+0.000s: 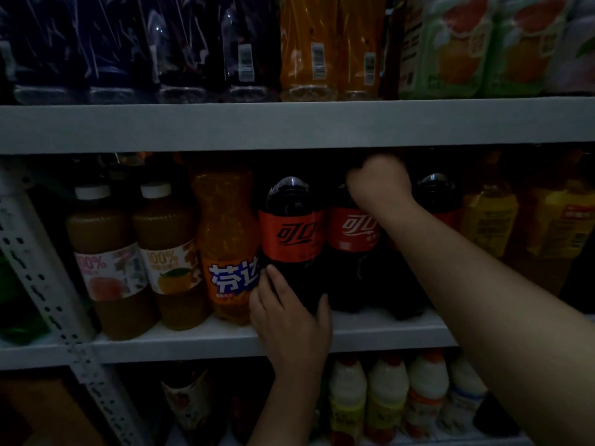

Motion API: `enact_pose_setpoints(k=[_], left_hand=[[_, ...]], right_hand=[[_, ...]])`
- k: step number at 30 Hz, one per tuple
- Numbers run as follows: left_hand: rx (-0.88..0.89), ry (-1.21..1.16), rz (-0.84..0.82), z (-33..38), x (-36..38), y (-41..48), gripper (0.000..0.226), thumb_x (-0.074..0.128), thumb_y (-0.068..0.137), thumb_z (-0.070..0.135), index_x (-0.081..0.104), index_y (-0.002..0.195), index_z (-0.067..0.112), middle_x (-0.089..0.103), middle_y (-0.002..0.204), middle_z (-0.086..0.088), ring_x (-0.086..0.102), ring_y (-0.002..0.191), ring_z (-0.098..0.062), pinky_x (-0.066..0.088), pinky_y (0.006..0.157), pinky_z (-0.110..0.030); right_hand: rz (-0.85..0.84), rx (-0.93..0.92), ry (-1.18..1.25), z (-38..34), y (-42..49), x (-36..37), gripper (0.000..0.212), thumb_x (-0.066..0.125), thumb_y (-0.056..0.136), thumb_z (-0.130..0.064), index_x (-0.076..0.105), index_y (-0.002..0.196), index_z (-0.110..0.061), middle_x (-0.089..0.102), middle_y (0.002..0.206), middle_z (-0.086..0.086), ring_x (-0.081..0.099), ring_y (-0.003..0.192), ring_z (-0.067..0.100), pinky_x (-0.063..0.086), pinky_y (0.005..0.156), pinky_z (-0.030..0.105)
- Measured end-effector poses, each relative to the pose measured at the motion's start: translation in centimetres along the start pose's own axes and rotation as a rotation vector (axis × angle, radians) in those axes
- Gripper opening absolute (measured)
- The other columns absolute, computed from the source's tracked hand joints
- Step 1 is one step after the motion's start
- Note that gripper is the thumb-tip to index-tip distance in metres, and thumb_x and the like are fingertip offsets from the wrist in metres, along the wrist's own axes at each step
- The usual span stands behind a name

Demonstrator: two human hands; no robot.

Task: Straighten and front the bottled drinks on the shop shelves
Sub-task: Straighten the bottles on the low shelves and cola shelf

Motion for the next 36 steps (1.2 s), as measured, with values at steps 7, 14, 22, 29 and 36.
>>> enact_pose_setpoints(k=[7,14,22,29,36], left_hand=[[-0.109,-0.182,0.112,1.2,0.4,2.6,0.115,0.062,0.069,0.07,0.012,0.147,0.002,0.032,0.14,-0.03,0.036,0.125,-0.046,0.032,0.104,-0.056],[-0.124,-0.231,0.188,-0.1,0.0,3.2,0.11,0.075,0.063,0.055,0.023,0.146,0.005,0.042,0.131,-0.023,0.037,0.121,-0.039,0.036,0.101,-0.051],[-0.007,-0.199,0.158,0.1,-1.2,3.1,0.106,0.079,0.066,0.051,0.029,0.144,-0.001,0.043,0.13,-0.024,0.042,0.12,-0.036,0.043,0.096,-0.045],[-0.062,-0.09,0.024,0.0,-0.3,1.4,0.108,0.073,0.069,0.053,0.017,0.151,0.01,0.032,0.145,-0.019,0.037,0.123,-0.038,0.04,0.093,-0.055],[-0.021,-0.125,-0.007,-1.0,1.2,-0.4,0.104,0.078,0.069,0.046,0.019,0.15,0.017,0.04,0.139,-0.025,0.043,0.115,-0.042,0.041,0.094,-0.054]], right_hand=[[0.099,0.038,-0.001,0.1,-0.5,-0.5,0.031,0.047,0.09,-0.019,0.064,0.1,0.004,0.062,0.106,0.026,0.057,0.099,0.039,0.041,0.073,0.033],[0.136,0.079,0.062,0.4,-0.5,-1.0,0.029,0.049,0.089,-0.022,0.066,0.094,0.001,0.065,0.1,0.024,0.059,0.095,0.04,0.039,0.068,0.03],[0.27,0.148,0.307,1.2,-0.8,-1.8,0.028,0.056,0.084,-0.019,0.069,0.108,-0.01,0.067,0.11,0.014,0.058,0.108,0.033,0.041,0.085,0.028],[0.382,0.091,0.414,0.8,-0.9,-2.8,0.033,0.059,0.085,-0.023,0.066,0.117,-0.018,0.066,0.118,0.004,0.055,0.113,0.021,0.024,0.075,0.003],[0.313,0.057,0.26,0.7,-0.4,-1.8,0.033,0.055,0.086,-0.034,0.068,0.111,-0.016,0.068,0.112,0.009,0.058,0.108,0.031,0.041,0.078,0.025]])
Point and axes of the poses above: each hand's wrist, its own y-axis towards the middle knuckle, its own x-axis out of the palm, z = x × y, the point moved 10 cm from there along y, towards the middle knuckle
